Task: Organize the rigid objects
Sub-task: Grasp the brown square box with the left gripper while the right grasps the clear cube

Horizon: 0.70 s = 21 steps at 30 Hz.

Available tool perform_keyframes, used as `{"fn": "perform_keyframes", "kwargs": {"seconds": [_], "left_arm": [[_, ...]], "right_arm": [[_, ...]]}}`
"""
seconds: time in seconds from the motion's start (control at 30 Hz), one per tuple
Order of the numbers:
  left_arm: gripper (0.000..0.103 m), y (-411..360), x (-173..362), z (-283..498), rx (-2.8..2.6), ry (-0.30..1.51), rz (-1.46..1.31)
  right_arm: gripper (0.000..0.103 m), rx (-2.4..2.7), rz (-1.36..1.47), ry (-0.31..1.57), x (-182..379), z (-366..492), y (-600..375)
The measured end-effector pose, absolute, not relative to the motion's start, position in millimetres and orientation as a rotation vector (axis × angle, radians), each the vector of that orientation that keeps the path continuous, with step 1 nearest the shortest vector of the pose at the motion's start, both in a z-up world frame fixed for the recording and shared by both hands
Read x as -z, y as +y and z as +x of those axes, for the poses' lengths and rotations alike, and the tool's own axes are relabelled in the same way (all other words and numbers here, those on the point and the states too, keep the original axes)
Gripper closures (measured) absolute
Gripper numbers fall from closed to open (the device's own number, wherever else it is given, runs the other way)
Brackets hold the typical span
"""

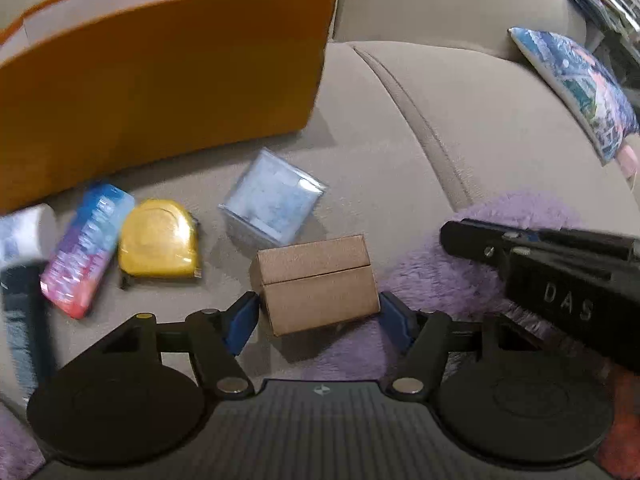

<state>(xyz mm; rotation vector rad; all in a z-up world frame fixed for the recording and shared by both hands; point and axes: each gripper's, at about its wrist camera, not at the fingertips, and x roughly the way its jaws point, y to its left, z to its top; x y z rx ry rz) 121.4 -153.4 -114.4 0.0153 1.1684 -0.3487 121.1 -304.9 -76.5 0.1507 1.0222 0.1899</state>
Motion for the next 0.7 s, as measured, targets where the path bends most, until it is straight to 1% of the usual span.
{"fn": "perform_keyframes", "kwargs": {"seconds": [0.13, 0.3, 0.33, 0.37, 0.4, 0.47, 0.53, 0.57, 0.6, 0.7], "left_arm": [[0.029, -133.3, 101.7, 117.2, 0.346, 1.177, 0.024], [0.030, -100.1, 86.4, 112.4, 0.314, 1.248, 0.036], [0.030, -93.4, 85.5, 112.4, 0.303, 1.269, 0.039], [0.030, -85.2, 85.5, 113.0, 0.285, 1.293, 0.038], [0.030, -79.2, 86.2, 112.2, 0.268, 1.305, 0.033], [0.030, -69.2, 89.3, 114.6, 0.242, 1.320, 0.026], [0.030, -60.2, 94.1, 118.3, 0.217, 1.318, 0.010], [0.030, -58.1, 96.5, 120.0, 0.218, 1.308, 0.008], [0.030, -56.8, 98.6, 121.5, 0.220, 1.298, 0.007], [0.031, -55.4, 103.1, 127.1, 0.229, 1.257, 0.017]], "right_arm": [[0.092, -0.205, 0.122, 1.026, 76.1, 123.1, -297.1], [0.090, -0.288, 0.087, 1.034, 76.9, 129.3, -279.1], [0.087, -0.307, 0.074, 1.034, 77.1, 130.8, -273.8], [0.080, -0.330, 0.056, 1.035, 77.8, 132.8, -267.3], [0.075, -0.346, 0.039, 1.036, 78.3, 134.7, -261.5], [0.070, -0.382, 0.005, 1.038, 80.2, 138.9, -249.7], [0.062, -0.410, -0.033, 1.036, 80.9, 143.2, -239.0], [0.055, -0.421, -0.062, 1.027, 80.7, 145.6, -233.4], [0.053, -0.432, -0.090, 1.016, 79.9, 147.3, -228.9], [0.052, -0.462, -0.171, 1.003, 80.3, 156.3, -217.1]]}}
